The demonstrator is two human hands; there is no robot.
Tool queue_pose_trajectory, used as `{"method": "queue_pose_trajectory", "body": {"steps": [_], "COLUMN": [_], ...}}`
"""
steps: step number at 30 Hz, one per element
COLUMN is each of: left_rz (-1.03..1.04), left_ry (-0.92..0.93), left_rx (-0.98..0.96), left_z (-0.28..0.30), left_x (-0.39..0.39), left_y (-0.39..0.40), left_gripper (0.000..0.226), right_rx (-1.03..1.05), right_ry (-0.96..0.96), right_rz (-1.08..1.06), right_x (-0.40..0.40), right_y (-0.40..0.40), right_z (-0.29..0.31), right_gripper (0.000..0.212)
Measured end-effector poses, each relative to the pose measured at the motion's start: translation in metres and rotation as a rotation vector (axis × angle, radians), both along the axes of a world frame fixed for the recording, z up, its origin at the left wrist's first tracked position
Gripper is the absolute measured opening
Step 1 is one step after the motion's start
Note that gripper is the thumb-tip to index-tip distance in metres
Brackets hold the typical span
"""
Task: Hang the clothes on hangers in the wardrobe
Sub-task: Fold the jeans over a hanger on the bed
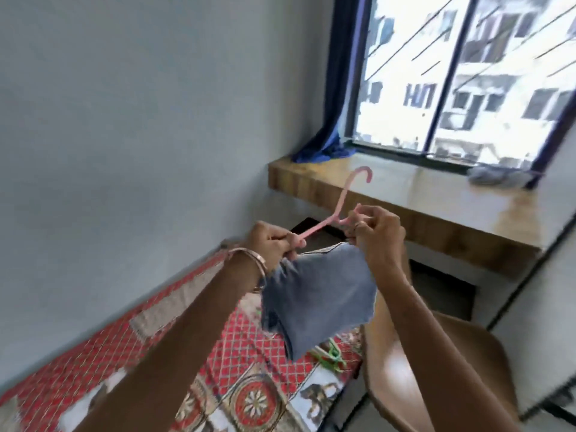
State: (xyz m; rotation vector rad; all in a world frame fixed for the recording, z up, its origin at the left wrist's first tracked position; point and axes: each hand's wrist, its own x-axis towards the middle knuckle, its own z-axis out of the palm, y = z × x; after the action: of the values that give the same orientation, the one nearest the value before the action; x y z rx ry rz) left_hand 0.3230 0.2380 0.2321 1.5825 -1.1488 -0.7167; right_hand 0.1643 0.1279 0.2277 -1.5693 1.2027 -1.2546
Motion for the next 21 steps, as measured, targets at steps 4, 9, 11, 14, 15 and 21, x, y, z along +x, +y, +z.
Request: {"method": "queue_pose_trajectory", "body": {"steps": [4,9,11,14,15,21], "left_rz": [-0.115,-0.459,-0.611,-0.589,-0.514,-0.365], "left_ry": [0.156,0.27,0.213,0.03,-0.035,-0.407], "left_rx": [-0.033,-0.024,0.022,-0.001,-0.032,-0.4], "left_z": [0.042,0.078,0.093,0.106,0.106,0.101], "left_x": [-0.138,-0.291,-0.363,-0.433,-0.462,-0.581], "left_y": [-0.033,-0.035,-0.033,-0.04,-0.051,-0.111], "left_gripper": [0.027,0.012,0.011,0.009,0.012,0.023], "right_rx": [0.065,0.263,0.212,0.156,0.102,0.01], "right_ry": [-0.252,-0.492,-0.434,-0.322,-0.229,0.238], "right_rz": [-0.064,0.093,0.066,0.001,-0.032,-0.17], "right_x": [-0.105,-0.254,-0.332,-0.418,-0.453,-0.614], "right_y": [-0.006,0.003,0.01,0.023,0.03,0.054], "right_z": [0.067,0.129,0.14,0.147,0.153,0.172], "right_gripper": [0.018,0.005,0.014,0.038,0.038,0.027]}}
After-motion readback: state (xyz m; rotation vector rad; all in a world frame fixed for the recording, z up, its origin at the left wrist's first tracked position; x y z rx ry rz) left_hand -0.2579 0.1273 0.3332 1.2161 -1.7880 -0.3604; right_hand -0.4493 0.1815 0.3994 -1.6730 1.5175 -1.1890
